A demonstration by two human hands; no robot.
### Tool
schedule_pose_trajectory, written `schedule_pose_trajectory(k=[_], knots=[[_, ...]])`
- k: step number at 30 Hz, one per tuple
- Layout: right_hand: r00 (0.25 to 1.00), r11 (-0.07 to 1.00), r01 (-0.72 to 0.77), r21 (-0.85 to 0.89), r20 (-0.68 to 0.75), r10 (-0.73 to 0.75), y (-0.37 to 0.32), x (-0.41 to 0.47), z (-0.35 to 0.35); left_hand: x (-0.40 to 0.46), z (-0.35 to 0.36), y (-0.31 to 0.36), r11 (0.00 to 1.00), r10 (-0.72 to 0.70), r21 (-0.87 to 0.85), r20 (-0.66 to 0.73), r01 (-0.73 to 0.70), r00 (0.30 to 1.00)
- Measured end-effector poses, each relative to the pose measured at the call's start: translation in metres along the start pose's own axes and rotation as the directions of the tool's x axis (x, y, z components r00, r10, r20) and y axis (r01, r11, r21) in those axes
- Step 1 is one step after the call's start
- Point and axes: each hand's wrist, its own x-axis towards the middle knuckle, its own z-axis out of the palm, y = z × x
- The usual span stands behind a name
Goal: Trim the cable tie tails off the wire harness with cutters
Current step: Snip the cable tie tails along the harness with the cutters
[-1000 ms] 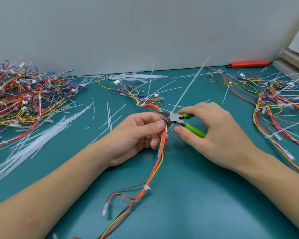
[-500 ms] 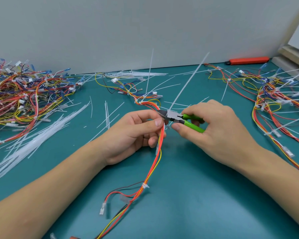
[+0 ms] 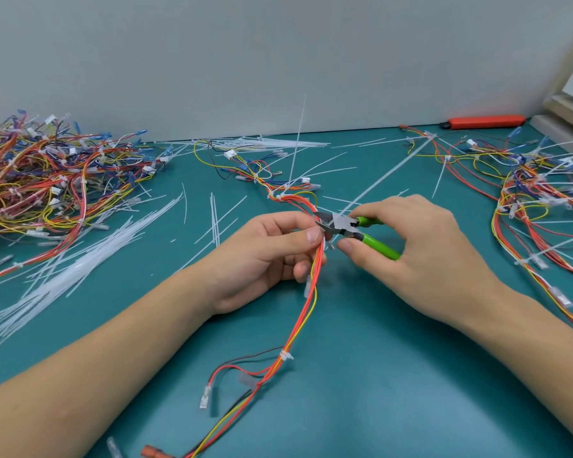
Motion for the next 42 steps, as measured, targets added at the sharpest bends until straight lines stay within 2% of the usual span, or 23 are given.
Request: schedule_pose_trajectory(k=[17, 22, 26, 42], knots=[[1.000, 0.998, -0.008, 0.061, 0.002, 0.007, -0.0001, 0.0014, -0.0033, 0.0006, 0.0009, 0.0004, 1.000, -0.010, 0.014, 0.005, 0.010, 1.000], [1.000, 1.000, -0.026, 0.013, -0.009, 0.026, -0.0018, 0.0000, -0.0047, -0.0002, 0.0015, 0.0006, 1.000, -0.005, 0.017, 0.011, 0.005, 1.000], [1.000, 0.999, -0.025, 0.039, -0.001, 0.025, -0.0008, -0.0009, 0.0000, -0.0010, 0.0020, 0.0011, 1.000, -0.004, 0.008, 0.010, 0.003, 1.000], [0.999, 0.995, 0.041, 0.089, -0.022, -0.039, 0.0029, -0.0005, 0.0014, 0.0018, -0.0017, -0.0025, 1.000, -0.005, 0.017, 0.000, 0.005, 1.000]])
